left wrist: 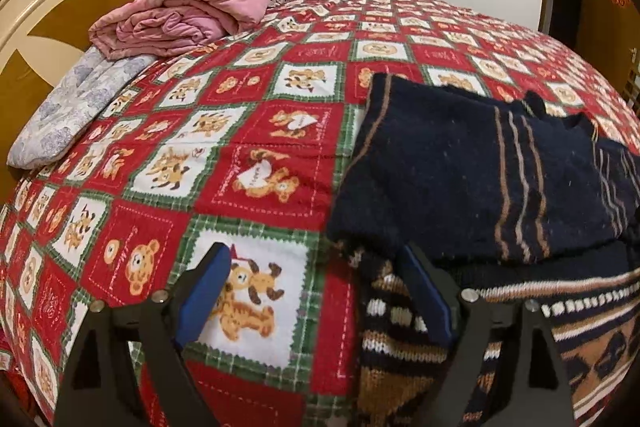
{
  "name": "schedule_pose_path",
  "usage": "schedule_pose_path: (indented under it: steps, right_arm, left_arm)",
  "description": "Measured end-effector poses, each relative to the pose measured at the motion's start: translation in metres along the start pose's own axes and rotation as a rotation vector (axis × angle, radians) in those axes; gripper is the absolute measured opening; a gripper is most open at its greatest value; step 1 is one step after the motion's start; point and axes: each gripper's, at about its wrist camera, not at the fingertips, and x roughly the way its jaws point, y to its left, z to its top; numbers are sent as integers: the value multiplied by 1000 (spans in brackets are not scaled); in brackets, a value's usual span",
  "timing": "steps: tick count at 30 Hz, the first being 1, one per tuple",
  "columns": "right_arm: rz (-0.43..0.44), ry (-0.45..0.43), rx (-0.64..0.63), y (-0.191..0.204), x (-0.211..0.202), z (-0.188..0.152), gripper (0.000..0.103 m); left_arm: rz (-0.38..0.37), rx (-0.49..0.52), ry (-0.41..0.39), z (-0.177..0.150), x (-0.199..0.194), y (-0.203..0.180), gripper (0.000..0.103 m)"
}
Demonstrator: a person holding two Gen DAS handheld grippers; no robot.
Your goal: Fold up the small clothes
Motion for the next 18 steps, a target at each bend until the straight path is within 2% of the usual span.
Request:
schedule_pose_path:
  steps: [1,6,15,18]
  right_arm:
    - [-28,37,-9,2,10,-1,33]
    - [-45,28,1,0,6,-3,33]
    - [-60,82,16,-14,-17,-49,33]
    - [-57,69,18,-18,-31,-64,33]
  left_arm:
    - [5,3,2,0,1,-1,90]
    - [48,37,4,-1,-4,-7,91]
    - [16,52,24,-21,-19,-12,91]
    - [6,49,30,-28,-25,-14,91]
